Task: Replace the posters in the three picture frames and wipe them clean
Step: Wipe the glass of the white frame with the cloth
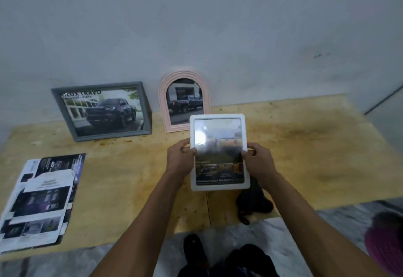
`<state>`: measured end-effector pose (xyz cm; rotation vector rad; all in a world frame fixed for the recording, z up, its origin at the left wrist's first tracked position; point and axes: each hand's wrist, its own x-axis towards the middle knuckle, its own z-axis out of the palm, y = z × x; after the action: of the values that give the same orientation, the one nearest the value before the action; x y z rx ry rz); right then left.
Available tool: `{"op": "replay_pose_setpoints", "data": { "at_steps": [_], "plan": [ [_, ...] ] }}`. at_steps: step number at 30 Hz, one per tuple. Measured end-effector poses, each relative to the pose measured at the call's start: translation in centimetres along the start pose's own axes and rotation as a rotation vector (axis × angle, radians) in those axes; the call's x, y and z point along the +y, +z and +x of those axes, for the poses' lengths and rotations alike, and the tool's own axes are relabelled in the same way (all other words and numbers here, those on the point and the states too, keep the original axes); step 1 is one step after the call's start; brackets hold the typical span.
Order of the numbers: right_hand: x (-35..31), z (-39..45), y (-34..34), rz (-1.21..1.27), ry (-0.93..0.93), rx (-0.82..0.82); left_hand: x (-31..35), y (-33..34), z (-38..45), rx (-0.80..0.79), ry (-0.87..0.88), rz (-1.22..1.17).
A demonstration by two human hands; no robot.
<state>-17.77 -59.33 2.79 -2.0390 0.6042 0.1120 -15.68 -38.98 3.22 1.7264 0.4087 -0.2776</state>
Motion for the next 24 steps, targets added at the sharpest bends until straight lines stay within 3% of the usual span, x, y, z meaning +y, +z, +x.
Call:
{"op": "replay_pose_setpoints", "data": {
  "at_steps": [11, 24],
  "plan": [
    [-0.8, 8.1, -7.3, 0.037, -0.013, 0.135, 5.6, 8.6, 4.3, -0.031, 0.186, 0.054],
    [-0.9, 24.3, -9.5, -0.092, -0.155, 0.013, 8.8, 18.4, 15.5, 0.202, 0.148, 0.067]
  ]
}}
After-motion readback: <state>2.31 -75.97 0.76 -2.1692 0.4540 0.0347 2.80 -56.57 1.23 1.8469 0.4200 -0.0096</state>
